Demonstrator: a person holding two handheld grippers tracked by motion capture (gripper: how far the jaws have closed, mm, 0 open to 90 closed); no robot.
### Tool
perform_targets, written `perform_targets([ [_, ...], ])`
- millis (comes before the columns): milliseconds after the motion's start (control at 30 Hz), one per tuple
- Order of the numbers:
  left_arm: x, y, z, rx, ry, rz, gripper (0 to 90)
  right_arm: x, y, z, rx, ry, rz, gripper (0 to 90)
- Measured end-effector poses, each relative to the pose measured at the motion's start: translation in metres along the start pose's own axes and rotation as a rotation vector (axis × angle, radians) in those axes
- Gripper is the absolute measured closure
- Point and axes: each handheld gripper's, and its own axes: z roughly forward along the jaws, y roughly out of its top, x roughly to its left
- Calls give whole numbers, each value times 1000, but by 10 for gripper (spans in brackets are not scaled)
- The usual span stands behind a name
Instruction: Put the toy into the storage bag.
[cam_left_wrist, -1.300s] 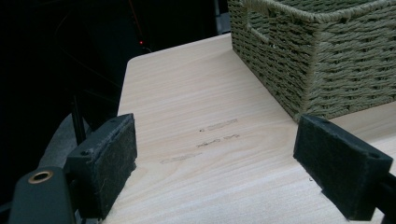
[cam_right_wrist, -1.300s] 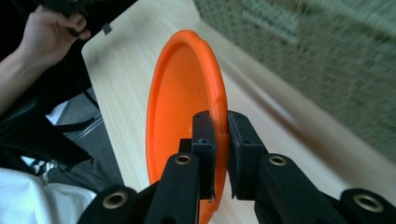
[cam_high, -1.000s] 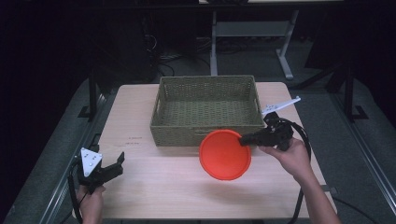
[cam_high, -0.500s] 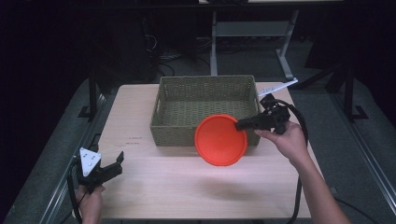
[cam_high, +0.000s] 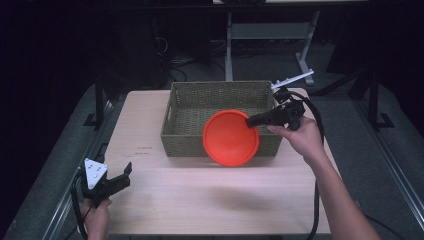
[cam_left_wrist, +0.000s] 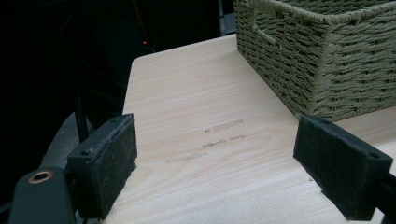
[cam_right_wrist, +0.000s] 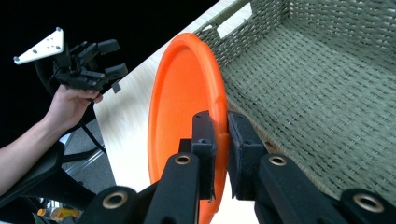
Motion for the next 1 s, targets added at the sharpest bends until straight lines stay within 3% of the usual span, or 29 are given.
perform_targets([
  [567,1,0,0,-12,6,-4,127,-5,44,1,-11,-21,17,819],
  [1000,1,0,0,-7,6,4,127,-16,63,5,-27,-53,50,818],
])
